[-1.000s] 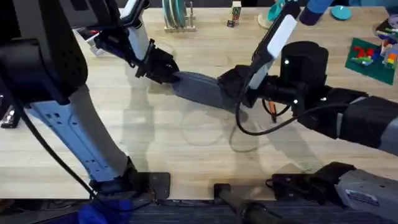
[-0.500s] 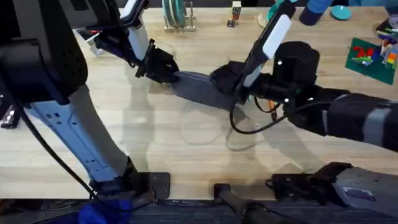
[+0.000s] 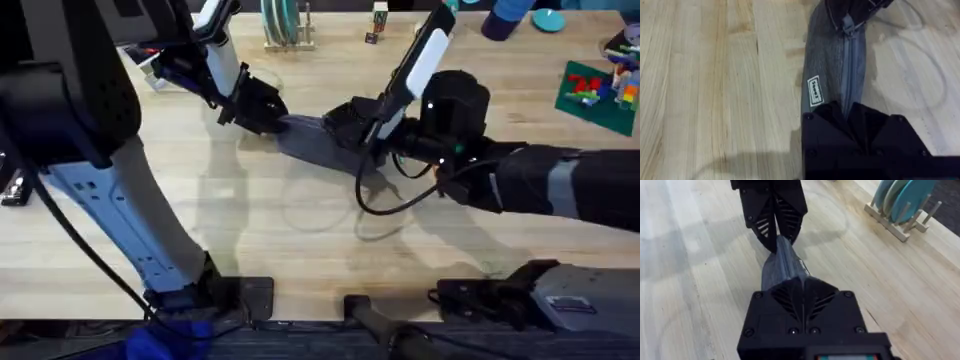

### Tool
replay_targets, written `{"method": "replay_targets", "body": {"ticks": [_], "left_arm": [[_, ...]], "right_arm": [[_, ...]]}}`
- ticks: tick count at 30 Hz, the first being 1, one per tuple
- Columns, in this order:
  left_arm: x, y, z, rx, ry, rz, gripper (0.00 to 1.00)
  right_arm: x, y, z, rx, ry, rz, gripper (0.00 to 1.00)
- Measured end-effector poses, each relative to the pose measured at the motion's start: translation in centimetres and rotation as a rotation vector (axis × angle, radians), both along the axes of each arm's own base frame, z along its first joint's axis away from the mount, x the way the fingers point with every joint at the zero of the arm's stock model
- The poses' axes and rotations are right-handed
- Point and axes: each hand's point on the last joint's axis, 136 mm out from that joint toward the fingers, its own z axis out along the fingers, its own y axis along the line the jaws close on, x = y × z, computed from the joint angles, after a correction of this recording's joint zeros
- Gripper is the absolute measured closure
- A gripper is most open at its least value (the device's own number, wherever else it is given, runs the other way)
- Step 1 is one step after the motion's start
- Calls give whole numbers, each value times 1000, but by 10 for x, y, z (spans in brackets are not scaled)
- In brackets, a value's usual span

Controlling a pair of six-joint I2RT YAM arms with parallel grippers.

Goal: Unzip the bag, pick up the pens from the table one at a time and place them inside, then zip the bag closed.

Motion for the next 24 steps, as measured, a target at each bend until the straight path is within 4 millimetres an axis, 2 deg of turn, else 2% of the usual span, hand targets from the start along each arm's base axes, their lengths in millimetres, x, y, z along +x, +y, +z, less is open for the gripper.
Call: {"method": "replay_targets", "body": {"ticks": [10, 24], "left_arm": [[0, 0, 0, 0, 0, 0, 959], [0, 0, 0, 0, 0, 0, 959]], "right_arm": [[4, 9, 4, 6, -2, 12, 969], [18, 43, 1, 5, 3, 59, 969]]}}
